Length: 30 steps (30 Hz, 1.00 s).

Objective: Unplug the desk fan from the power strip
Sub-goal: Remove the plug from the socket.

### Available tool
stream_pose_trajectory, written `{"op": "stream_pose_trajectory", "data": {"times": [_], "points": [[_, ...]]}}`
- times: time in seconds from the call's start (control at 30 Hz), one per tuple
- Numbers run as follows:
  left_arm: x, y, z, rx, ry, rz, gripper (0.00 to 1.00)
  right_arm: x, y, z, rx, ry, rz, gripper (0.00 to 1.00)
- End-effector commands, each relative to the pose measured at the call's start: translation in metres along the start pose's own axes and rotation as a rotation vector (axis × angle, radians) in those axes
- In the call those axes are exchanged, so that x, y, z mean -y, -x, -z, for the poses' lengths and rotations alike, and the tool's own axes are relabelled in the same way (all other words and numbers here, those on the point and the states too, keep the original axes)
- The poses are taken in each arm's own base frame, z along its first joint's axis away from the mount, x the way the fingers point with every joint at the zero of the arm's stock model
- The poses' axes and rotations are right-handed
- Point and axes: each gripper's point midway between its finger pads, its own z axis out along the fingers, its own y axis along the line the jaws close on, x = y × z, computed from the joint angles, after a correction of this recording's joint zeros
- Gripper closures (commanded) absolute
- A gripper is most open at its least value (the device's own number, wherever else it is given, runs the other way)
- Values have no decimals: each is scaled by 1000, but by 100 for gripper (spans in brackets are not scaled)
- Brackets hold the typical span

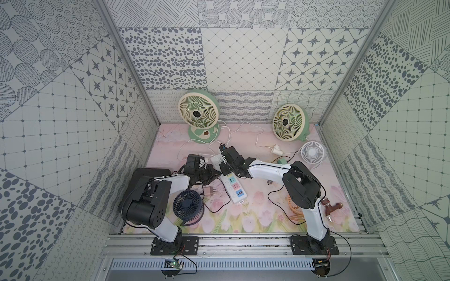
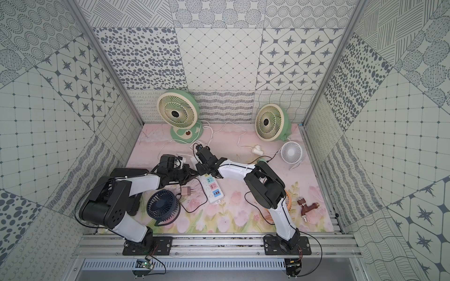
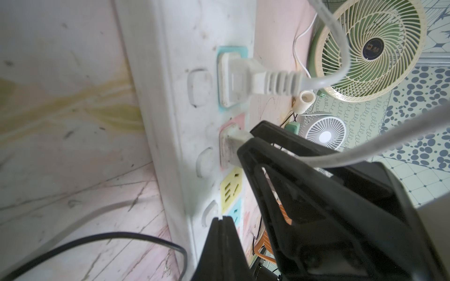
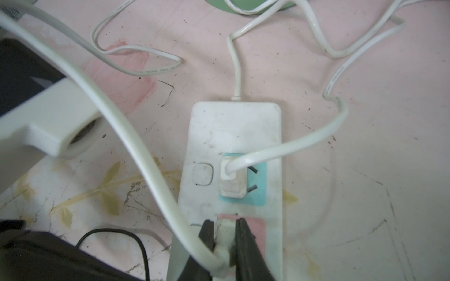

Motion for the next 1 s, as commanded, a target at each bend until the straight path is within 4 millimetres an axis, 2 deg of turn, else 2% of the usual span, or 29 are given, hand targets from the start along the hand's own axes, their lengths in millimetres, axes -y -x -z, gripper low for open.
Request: {"op": "stream_pose_trajectory", "data": {"times": [0.0,0.3,0.53,0.77,0.83,0.97], "points": [[10,1,-5,-17,-38,-22,100,4,4,-2,32,-23,-1,100],[6,1,-16,-30,-29,-16,100,0,-2,8,59,-24,21,100],[-9,-3,-20,-37,4,18,100,-10,6,15,88,-50,77,100],[-22,-10,-19,-37,30,32,100,17,10,23,121,-2,-95,100],[-24,-11,-20,-41,36,34,100,13,10,23,121,-8,-73,100],[-27,-11,-18,-39,39,39,100,-8,10,23,120,-52,56,100]]}}
